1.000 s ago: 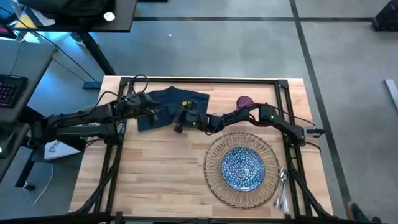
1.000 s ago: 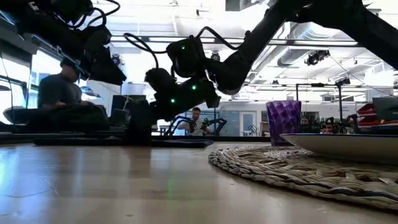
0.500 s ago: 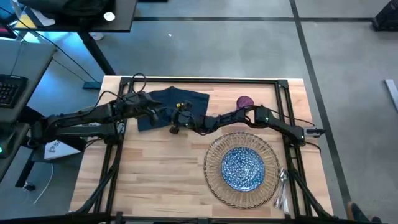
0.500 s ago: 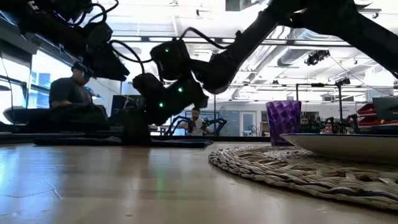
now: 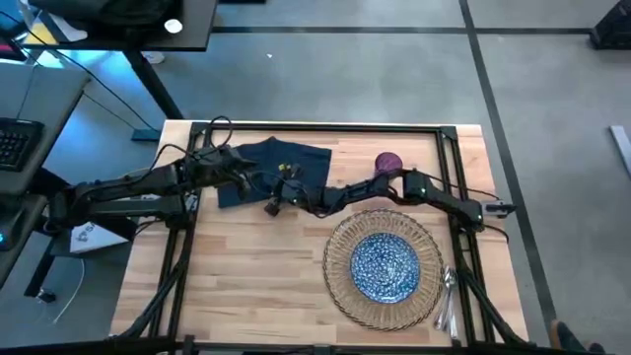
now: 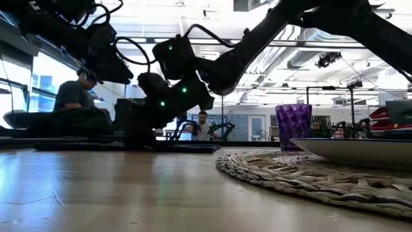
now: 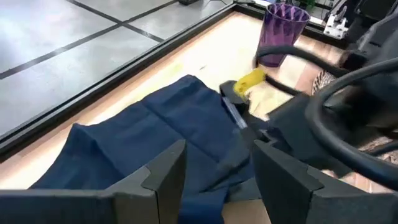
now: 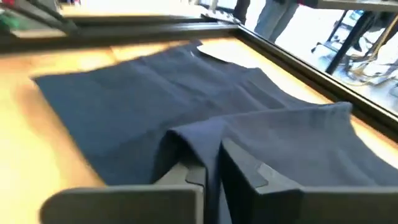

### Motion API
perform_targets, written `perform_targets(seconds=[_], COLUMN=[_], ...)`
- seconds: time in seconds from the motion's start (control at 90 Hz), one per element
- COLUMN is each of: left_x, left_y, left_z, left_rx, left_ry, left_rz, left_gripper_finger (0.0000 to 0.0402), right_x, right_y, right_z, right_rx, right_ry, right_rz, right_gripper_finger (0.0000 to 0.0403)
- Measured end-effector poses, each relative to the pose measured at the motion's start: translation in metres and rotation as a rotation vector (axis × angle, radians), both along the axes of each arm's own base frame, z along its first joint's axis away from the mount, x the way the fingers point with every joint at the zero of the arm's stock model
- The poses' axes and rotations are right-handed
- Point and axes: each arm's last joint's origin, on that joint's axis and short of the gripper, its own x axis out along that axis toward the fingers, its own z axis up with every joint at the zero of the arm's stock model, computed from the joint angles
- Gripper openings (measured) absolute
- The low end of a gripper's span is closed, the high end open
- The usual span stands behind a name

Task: Set table place
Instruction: Fold the blue table napkin

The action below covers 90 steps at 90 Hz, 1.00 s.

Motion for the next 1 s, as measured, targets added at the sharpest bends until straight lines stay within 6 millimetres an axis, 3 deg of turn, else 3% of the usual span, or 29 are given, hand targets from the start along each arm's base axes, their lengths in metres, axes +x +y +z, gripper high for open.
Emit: perform_targets(seconds=[0.122,0.222,0.378,0.544,0.733,1.0], left_x=[-0.002,-0.005,-0.008,-0.001,0.013,0.031], left_y=[0.0,0.0,0.003,0.012,0.04,0.098], left_z=[-0.004,-0.007,-0.012,-0.016,-0.026,-0.025], left_rx=[0.006,0.007,-0.005,0.013,-0.047,-0.173], left_ry=[0.051,0.101,0.156,0.171,0.168,0.155], left_rz=[0.01,0.038,0.057,-0.023,-0.118,-0.355], left_gripper_finger=[0.0163,0.0163,0.0163,0.0163,0.0163,0.0158], right_x=[-0.001,-0.014,-0.05,-0.094,-0.121,-0.132], right_y=[0.016,0.035,0.059,0.065,0.063,0.064], right_z=[-0.003,-0.014,-0.023,-0.018,-0.022,-0.013], right_rx=[0.021,0.04,0.065,0.063,0.065,-0.024], right_ry=[-0.017,-0.035,-0.111,-0.187,-0.117,-0.065], right_rz=[0.015,0.037,0.066,0.109,0.226,0.297], right_gripper_finger=[0.0001,0.0,0.0,0.0,0.0,0.0])
